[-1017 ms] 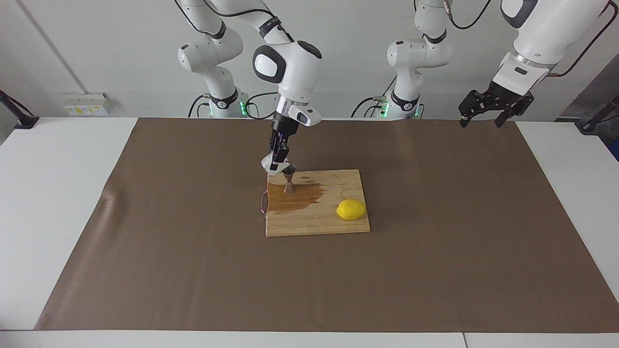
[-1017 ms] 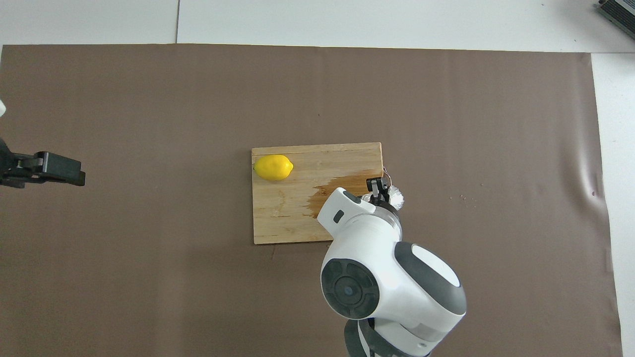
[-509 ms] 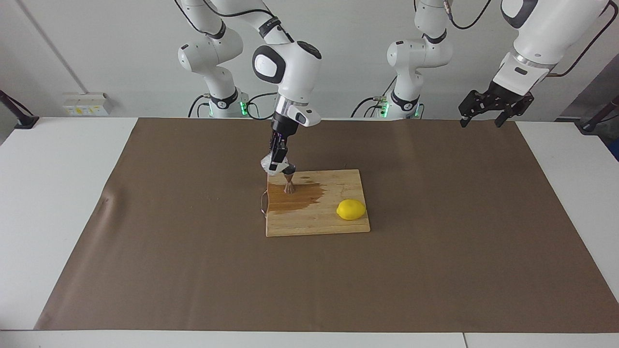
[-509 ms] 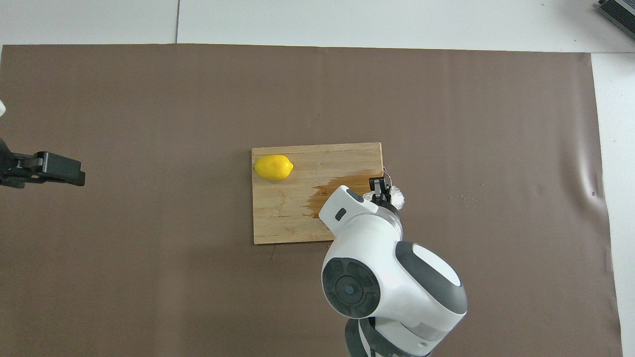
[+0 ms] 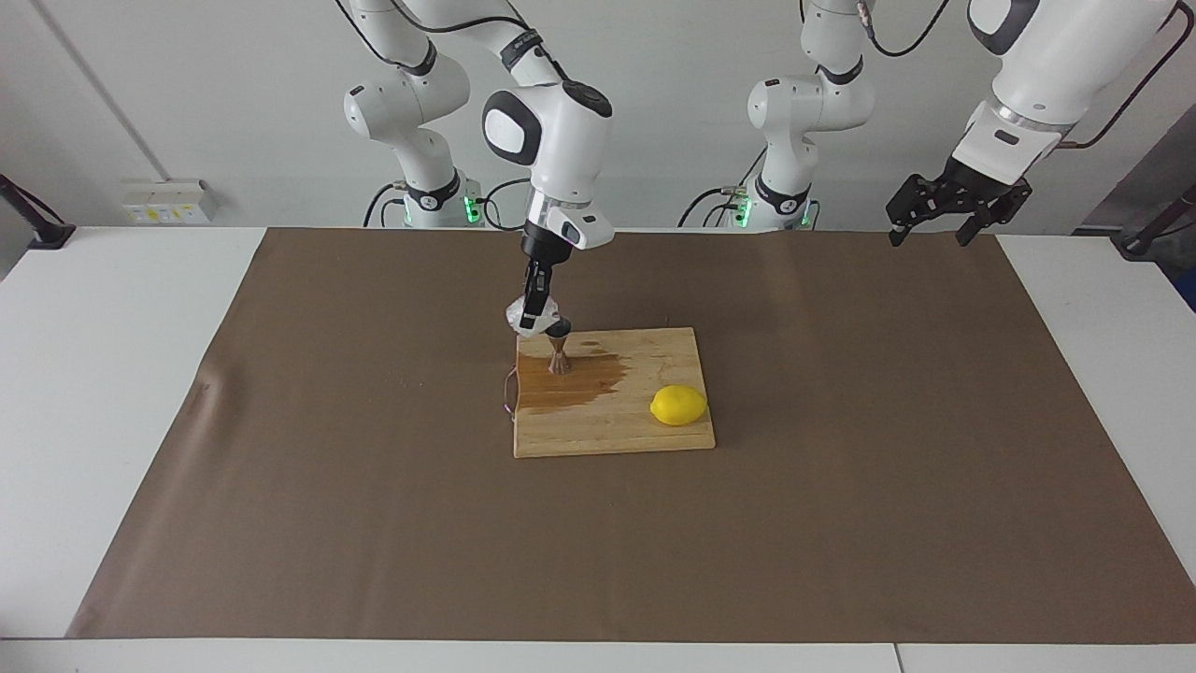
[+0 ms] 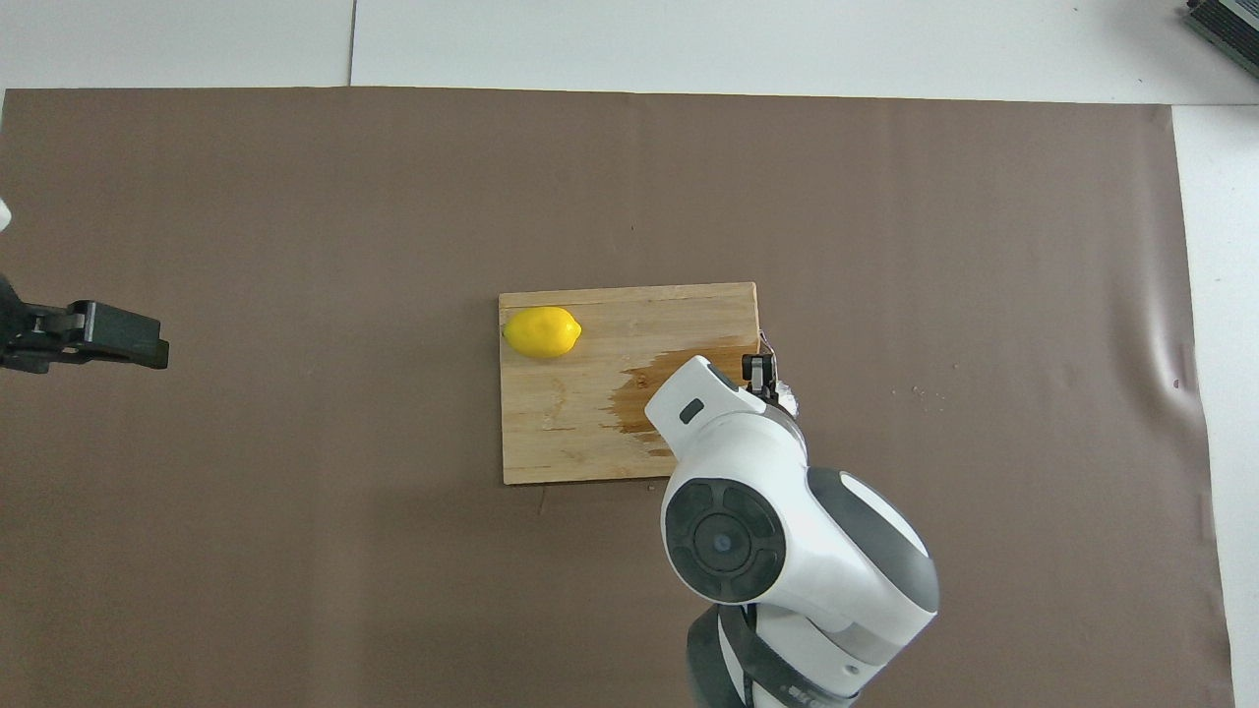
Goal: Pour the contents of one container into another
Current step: 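Tilt the white cup over the metal cup with the right gripper, then carry the white cup back and set it down with the right gripper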
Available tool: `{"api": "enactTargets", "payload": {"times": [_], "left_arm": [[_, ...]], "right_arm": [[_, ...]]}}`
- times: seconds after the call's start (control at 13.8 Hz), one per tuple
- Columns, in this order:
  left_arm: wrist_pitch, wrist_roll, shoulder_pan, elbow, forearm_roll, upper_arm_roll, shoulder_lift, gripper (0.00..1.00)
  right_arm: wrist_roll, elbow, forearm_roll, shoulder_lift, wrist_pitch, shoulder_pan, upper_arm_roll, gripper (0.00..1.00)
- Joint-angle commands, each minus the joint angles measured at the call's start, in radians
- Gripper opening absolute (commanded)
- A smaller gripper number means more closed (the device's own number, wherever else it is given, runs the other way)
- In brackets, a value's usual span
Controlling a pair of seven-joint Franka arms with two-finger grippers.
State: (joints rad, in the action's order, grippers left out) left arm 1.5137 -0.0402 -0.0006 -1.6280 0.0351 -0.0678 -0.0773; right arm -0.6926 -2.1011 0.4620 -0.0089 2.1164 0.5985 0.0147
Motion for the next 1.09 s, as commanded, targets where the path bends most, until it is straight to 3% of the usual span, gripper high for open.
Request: {"api": "enactTargets", "payload": {"times": [0.0,0.58,1.02], "left_arm": [[-0.001,0.006,-0.007,-0.015,-0.011,0.008,-0.016,1.00],[0.000,0.006,-0.007,-0.015,-0.011,0.008,-0.016,1.00],[0.005,0.008,-0.007,-0.015,-0.011,0.006,-0.016,1.00]], "right_arm": [[-0.034,0.004,-0.040,-0.014,0.002,-0.037,0.005,0.00],[-0.250,0.009,-0.264,-0.011,0.013,-0.147,0.004,0.00],[-0.602,-0.029,-0.538,-0.008,0.062,-0.310,0.004,0.00]]}}
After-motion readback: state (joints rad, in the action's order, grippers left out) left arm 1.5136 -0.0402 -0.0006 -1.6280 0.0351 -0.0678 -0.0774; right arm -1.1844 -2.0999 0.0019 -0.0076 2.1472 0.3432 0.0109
